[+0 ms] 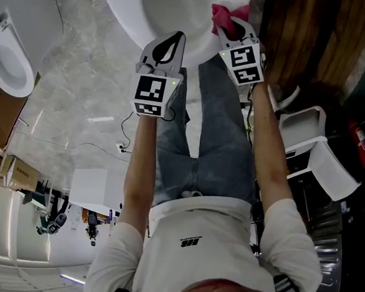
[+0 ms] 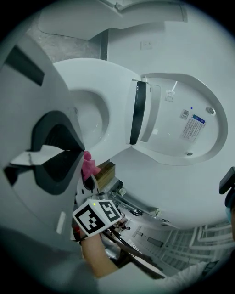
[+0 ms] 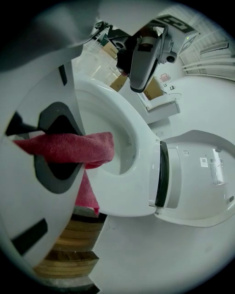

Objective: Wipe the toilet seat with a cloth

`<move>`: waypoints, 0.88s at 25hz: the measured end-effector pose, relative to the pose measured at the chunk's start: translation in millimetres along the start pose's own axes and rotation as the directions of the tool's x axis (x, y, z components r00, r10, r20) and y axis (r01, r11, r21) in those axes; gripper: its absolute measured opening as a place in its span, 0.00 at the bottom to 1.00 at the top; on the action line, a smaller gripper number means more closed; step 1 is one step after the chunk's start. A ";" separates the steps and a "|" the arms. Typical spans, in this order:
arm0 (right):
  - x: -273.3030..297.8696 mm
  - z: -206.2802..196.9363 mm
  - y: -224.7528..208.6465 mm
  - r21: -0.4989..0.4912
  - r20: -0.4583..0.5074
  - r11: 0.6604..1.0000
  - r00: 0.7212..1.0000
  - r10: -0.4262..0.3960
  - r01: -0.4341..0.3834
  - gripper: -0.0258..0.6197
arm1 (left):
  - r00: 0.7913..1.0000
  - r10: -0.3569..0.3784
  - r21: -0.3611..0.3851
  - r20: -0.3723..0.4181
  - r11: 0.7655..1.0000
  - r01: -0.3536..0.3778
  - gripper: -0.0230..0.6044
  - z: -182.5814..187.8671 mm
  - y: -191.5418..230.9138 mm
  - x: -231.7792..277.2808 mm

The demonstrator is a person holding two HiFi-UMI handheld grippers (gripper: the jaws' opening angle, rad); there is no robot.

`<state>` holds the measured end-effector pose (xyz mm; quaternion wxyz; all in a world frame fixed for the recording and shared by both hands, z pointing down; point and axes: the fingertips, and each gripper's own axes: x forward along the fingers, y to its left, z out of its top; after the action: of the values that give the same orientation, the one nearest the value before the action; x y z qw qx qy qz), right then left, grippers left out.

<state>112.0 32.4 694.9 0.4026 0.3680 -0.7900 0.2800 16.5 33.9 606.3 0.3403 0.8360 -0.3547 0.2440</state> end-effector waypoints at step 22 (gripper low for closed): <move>-14.3 -51.3 83.6 0.111 -0.029 0.993 0.999 0.043 -0.039 0.12 | 0.997 -0.043 0.005 -0.060 0.999 0.043 0.05 -50.8 -2.3 -29.8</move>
<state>72.4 123.3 697.2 0.3880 0.3689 -0.7744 0.3371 -9.0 85.5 619.1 0.3534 0.8368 -0.3256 0.2624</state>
